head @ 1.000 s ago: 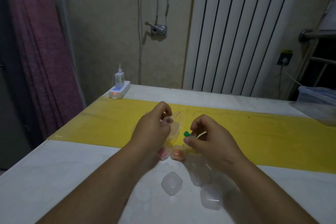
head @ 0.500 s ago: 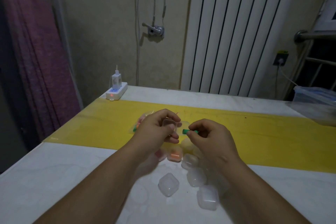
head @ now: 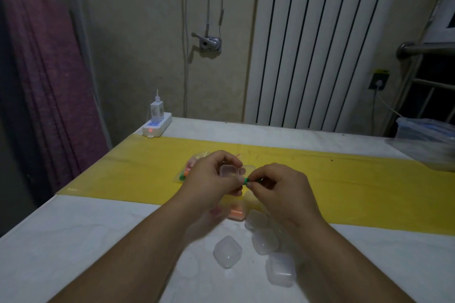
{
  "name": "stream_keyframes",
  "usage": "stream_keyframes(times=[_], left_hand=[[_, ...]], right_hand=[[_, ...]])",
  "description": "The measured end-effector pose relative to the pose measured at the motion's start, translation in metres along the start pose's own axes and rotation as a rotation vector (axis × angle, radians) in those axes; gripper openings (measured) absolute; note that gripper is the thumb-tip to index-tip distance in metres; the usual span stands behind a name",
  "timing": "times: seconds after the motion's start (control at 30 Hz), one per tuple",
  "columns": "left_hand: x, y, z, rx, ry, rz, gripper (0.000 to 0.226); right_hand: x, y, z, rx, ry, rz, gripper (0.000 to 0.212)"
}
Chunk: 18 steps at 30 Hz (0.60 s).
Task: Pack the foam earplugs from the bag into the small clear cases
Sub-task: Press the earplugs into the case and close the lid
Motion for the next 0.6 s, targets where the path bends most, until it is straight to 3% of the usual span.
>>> stream_keyframes(times=[0.33, 0.43, 0.6], left_hand=[[-0.002, -0.002, 0.001, 0.036, 0.003, -0.026, 0.017], [-0.003, -0.003, -0.001, 0.048, -0.021, -0.09, 0.017], [0.001, -0.003, 0.001, 0.042, -0.009, -0.063, 0.013]], right_hand=[[0.002, -0.001, 0.0, 0.002, -0.015, -0.042, 0.008], [-0.006, 0.0, -0.005, 0.111, -0.098, -0.166, 0.015], [-0.012, -0.001, -0.006, 0.192, -0.364, -0.29, 0.015]])
Point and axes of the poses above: each hand's wrist, its own y-axis away from the middle knuckle, its own x-axis out of the palm, z = x × y, the point moved 3 cm from there along -y, towards the middle knuckle, and after that the axes turned 15 degrees about -x, right-handed, at the moved point
